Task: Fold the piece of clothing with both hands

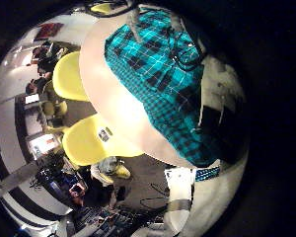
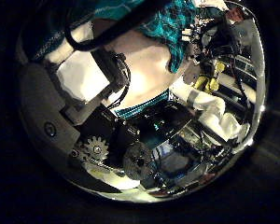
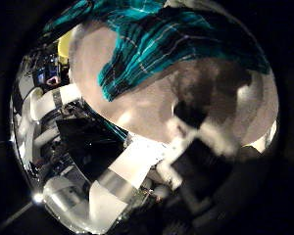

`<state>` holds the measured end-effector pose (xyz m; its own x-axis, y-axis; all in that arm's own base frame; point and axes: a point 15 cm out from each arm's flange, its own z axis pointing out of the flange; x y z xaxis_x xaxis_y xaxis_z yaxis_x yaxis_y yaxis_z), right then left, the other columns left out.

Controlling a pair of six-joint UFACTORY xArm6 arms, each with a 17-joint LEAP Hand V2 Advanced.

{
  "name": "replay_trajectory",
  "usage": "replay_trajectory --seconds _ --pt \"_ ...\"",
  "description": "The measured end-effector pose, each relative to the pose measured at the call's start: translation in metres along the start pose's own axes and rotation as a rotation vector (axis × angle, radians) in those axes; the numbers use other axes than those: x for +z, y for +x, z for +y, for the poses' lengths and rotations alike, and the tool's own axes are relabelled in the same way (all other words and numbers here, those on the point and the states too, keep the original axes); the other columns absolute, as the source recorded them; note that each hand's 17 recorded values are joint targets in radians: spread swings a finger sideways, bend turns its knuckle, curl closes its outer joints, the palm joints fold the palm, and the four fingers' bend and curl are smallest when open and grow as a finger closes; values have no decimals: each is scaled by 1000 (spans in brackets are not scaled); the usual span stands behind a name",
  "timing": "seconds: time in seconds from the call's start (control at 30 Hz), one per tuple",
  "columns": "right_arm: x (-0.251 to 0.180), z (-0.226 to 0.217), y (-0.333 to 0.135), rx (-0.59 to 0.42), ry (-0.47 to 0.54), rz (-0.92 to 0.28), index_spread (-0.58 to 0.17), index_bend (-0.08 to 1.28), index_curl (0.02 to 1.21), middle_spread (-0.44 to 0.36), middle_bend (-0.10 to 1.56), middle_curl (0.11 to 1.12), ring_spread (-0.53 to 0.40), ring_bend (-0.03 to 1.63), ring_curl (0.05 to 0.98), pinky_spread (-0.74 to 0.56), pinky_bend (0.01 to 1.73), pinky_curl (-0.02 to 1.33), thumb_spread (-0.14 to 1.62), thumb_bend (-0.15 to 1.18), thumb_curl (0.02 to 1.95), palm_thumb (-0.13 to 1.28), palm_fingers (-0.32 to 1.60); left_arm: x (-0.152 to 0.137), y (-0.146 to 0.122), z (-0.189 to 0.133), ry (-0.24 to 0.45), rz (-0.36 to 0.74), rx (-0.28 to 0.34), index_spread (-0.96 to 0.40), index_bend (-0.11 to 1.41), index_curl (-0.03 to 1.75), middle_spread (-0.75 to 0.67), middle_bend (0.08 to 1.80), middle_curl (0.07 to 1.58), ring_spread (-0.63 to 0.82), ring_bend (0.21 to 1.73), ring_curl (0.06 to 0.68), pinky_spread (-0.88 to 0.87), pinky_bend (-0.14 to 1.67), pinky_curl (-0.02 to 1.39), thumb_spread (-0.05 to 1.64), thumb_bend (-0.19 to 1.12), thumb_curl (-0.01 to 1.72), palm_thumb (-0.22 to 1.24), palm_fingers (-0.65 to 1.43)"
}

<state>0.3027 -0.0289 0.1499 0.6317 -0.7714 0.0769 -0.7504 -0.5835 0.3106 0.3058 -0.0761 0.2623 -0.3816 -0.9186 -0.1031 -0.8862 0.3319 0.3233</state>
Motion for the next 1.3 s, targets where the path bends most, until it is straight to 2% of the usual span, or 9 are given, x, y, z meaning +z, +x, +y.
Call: replay_trajectory --seconds 0.07,0.1,0.13,0.3,0.47,0.77,0.93,1.1,1.3 --pt "-3 -7 3 0 32 16 -496 445 500 -349 655 499 -309 868 369 -301 712 364 889 2 443 888 1276 0 -1 1 0 4 -3 -442 175 1607 -707 765 1191 -459 1392 522 -625 1165 748 1084 -13 648 813 991" --pt "-7 -10 5 3 57 27 -496 479 532 -351 692 524 -319 897 393 -341 748 388 883 -7 447 898 1239 0 -1 1 0 4 -3 -441 174 1608 -708 764 1191 -460 1391 522 -625 1164 747 1084 -13 648 813 991" --pt "-12 -13 8 4 80 41 -489 555 576 -335 778 563 -314 949 423 -339 814 422 881 14 466 949 1351 0 -1 1 -1 3 -3 -439 174 1608 -709 763 1191 -460 1390 522 -625 1163 747 1084 -13 648 813 992" --pt "-20 -14 22 37 138 56 -454 792 728 -284 1015 688 -293 1145 528 -332 1008 543 929 29 524 1039 1247 -1 0 1 4 6 0 -428 172 1611 -716 758 1190 -459 1389 521 -626 1159 745 1081 -13 647 817 997" --pt "-17 10 46 108 143 34 -423 908 826 -253 1141 770 -279 1272 603 -305 1136 643 1014 42 576 1065 1123 0 0 5 1 6 6 -419 171 1613 -721 754 1190 -459 1387 521 -626 1157 745 1079 -13 646 818 999" --pt "-46 31 29 126 281 -143 -372 986 925 -213 1225 848 -258 1364 680 -265 1238 787 1096 22 660 1058 1048 4 8 25 -24 55 60 -404 170 1616 -730 749 1190 -460 1385 520 -628 1154 745 1081 -14 647 811 1001" --pt "-113 39 46 183 414 -177 -354 997 953 -198 1237 866 -249 1375 698 -246 1239 839 1117 21 704 1072 1041 -7 8 32 -41 84 85 -396 170 1618 -734 747 1191 -460 1384 520 -628 1153 745 1082 -14 644 804 1001" --pt "-180 28 64 204 537 -161 -339 999 971 -187 1244 877 -242 1373 707 -232 1226 885 1122 15 750 1083 1047 -31 1 25 -12 100 70 -388 170 1620 -737 747 1191 -461 1382 521 -628 1153 745 1082 -13 643 804 1000" --pt "-207 11 70 190 568 -210 -330 992 983 -181 1240 883 -240 1373 716 -224 1214 922 1127 3 789 1083 1051 -35 -3 24 -34 107 66 -380 170 1622 -741 745 1192 -463 1380 522 -629 1153 746 1081 -14 643 801 1001"
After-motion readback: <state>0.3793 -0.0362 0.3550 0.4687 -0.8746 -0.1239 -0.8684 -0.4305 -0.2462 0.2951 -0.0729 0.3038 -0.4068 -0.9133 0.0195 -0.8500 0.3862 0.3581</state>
